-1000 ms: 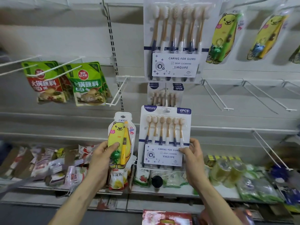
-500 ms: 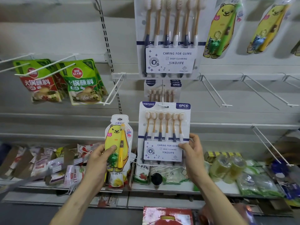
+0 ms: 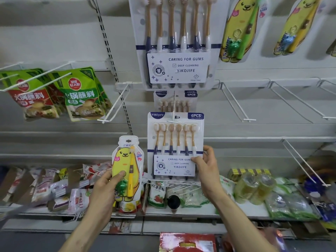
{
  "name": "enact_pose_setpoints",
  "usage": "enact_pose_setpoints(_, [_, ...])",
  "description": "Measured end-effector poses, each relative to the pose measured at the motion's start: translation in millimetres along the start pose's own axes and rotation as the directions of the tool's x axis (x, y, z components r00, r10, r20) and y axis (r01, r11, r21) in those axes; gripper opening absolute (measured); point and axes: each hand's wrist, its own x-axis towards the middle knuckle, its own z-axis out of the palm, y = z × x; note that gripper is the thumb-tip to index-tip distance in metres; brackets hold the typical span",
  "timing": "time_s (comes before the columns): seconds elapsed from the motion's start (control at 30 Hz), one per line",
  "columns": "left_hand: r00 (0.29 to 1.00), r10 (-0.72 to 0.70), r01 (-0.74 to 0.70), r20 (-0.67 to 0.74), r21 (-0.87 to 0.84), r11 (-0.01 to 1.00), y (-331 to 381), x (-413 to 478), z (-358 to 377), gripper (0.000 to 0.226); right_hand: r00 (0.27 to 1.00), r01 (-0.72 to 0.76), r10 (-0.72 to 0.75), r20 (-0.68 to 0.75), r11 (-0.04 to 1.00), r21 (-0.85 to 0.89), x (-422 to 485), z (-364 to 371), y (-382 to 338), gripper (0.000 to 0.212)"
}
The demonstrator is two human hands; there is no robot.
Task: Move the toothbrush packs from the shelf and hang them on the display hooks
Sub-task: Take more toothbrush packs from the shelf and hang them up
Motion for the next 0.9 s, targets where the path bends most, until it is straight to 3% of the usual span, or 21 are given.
enact_pose_setpoints(0.63, [1.0,-0.011,0.011,-0.002,0.031,0.999,2.5,20.9,21.1,0.019,0.997,0.048,-0.059,-0.055,0.983,-0.179,141.0,23.6,4.4,0.028])
enact_pose_setpoints(0.9, [0.999,-0.037,0.037,0.003,0.049,0.998,5.7,29.3,24.3,0.018,0.996,0.084,-0.082,0.021,0.953,-0.293,177.7,19.0,21.0,0.026])
